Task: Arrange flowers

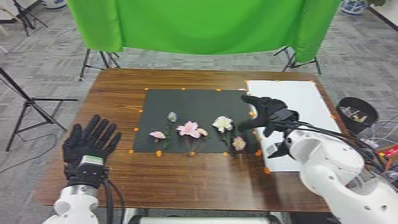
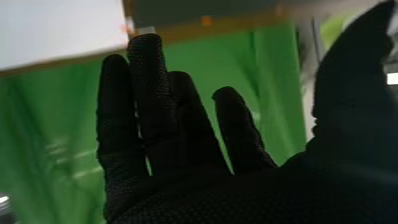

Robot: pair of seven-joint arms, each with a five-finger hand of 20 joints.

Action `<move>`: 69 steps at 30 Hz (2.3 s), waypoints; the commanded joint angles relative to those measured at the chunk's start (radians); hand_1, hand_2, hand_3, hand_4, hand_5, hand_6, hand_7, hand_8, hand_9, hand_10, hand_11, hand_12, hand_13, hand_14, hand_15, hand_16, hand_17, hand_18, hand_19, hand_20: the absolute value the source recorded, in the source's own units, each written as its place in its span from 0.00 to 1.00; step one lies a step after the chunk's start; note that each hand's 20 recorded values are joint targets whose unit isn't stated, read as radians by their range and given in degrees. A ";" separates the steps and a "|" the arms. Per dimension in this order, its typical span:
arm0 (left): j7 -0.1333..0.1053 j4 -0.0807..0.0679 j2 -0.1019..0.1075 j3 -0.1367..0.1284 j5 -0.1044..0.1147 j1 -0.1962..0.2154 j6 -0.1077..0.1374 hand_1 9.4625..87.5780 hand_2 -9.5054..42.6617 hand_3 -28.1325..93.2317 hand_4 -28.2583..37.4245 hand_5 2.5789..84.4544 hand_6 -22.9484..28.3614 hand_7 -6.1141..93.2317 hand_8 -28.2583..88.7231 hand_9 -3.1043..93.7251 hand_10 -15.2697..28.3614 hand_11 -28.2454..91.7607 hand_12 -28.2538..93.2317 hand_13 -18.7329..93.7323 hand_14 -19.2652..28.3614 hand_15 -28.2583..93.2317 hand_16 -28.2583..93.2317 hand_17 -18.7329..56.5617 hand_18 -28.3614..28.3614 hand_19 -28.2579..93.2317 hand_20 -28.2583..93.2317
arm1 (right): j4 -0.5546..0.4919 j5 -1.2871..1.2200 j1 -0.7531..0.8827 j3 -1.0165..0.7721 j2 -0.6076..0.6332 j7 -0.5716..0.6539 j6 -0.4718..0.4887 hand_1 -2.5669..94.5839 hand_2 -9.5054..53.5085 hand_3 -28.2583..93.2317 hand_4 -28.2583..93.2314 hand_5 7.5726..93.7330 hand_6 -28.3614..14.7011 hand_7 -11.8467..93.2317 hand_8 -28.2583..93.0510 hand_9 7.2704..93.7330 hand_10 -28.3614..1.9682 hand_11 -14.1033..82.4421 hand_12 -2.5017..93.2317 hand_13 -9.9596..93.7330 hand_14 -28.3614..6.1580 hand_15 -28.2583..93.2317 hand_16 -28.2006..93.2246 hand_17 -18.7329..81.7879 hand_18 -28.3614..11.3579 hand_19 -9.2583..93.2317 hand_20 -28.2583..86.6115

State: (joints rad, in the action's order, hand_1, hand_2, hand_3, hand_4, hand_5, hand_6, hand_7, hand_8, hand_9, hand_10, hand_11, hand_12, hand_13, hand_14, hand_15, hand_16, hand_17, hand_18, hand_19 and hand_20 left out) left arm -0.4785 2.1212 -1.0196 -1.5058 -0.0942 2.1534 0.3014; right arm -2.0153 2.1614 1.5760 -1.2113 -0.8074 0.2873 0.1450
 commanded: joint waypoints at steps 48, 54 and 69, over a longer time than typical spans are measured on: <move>0.070 -0.158 0.133 -0.089 -0.059 -0.174 -0.191 0.19 0.49 0.79 0.00 0.41 0.62 0.12 0.18 0.32 0.69 0.34 0.30 0.31 0.65 0.39 0.16 0.23 0.63 0.44 0.27 | -0.033 -1.395 0.283 -0.547 -0.176 -0.143 -0.197 0.19 0.14 0.89 0.01 0.32 0.63 0.21 0.15 0.30 0.48 0.17 0.15 0.36 0.44 0.27 0.40 0.30 0.32 0.33 0.42; 0.074 -0.146 0.172 -0.069 -0.045 -0.147 -0.176 0.19 0.49 0.79 0.00 0.42 0.62 0.12 0.18 0.33 0.69 0.35 0.30 0.31 0.66 0.40 0.16 0.23 0.64 0.44 0.27 | -0.033 -1.389 0.317 -0.581 -0.173 -0.094 -0.181 0.19 0.14 0.89 0.01 0.33 0.63 0.21 0.15 0.30 0.49 0.17 0.15 0.36 0.42 0.28 0.40 0.30 0.31 0.34 0.41; 0.069 -0.128 0.161 -0.056 -0.081 -0.160 -0.200 0.19 0.49 0.79 0.00 0.42 0.62 0.12 0.18 0.33 0.69 0.35 0.30 0.32 0.67 0.40 0.16 0.22 0.66 0.46 0.26 | -0.030 -1.394 0.338 -0.602 -0.169 -0.088 -0.194 0.19 0.14 0.89 0.02 0.35 0.62 0.21 0.15 0.31 0.49 0.17 0.15 0.36 0.42 0.28 0.40 0.30 0.30 0.34 0.41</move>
State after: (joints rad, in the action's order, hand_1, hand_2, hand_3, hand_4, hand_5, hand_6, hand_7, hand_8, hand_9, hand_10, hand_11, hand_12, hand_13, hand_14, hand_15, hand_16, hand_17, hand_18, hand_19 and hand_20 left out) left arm -0.4143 1.9804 -0.8467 -1.5692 -0.1547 2.0039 0.1136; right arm -2.0368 0.7670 1.8922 -1.7968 -0.9798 0.2101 -0.0416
